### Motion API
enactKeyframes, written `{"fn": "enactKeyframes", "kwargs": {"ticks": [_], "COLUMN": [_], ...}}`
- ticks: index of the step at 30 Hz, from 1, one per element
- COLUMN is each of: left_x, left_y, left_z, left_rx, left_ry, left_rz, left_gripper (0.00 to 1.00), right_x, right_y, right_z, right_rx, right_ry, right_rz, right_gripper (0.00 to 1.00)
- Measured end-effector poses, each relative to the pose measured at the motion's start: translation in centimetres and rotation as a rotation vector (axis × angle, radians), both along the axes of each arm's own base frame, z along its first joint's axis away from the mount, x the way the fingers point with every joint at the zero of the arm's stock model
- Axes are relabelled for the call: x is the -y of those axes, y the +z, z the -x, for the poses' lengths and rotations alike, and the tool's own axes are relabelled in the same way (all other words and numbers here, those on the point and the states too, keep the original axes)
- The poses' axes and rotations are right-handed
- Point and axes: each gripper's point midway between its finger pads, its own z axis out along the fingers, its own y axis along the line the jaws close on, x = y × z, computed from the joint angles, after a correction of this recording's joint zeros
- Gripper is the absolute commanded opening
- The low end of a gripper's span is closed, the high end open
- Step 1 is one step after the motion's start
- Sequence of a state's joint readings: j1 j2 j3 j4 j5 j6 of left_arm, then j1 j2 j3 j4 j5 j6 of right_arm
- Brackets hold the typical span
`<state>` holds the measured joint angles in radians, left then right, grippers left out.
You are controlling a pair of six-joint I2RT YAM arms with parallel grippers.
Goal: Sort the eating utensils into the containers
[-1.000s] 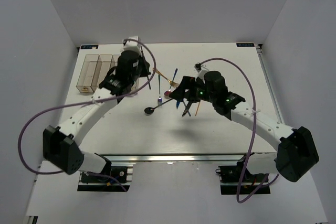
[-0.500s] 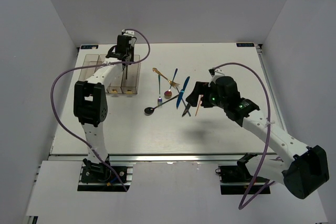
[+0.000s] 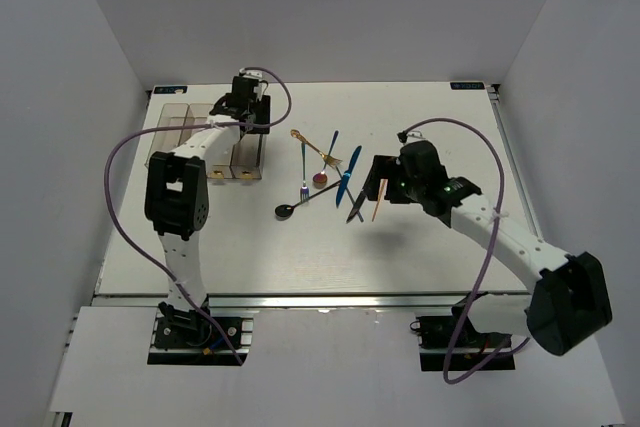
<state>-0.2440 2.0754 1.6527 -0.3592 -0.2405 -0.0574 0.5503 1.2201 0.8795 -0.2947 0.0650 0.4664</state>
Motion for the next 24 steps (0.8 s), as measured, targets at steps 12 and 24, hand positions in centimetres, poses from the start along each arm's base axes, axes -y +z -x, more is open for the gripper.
{"fn": "enactKeyframes", "kwargs": {"ticks": [12,24], "left_x": [-3.5,-5.1], "left_y": [20.5,11.2], "left_z": [10.5,23.5], "left_rx": [0.363,0.299], "left_ry": [0.192,0.144], "left_rz": [0.211,0.276], "left_gripper": [0.98,0.98], "right_x": [2.8,2.5], "right_y": [-6.0,-9.5], "right_z": [-4.9,-8.5], "right_rx": [-0.154,-0.219], "right_ry": [-0.257,-0.308], "right_rz": [0.241,0.310], "right_gripper": [0.55,0.44]}}
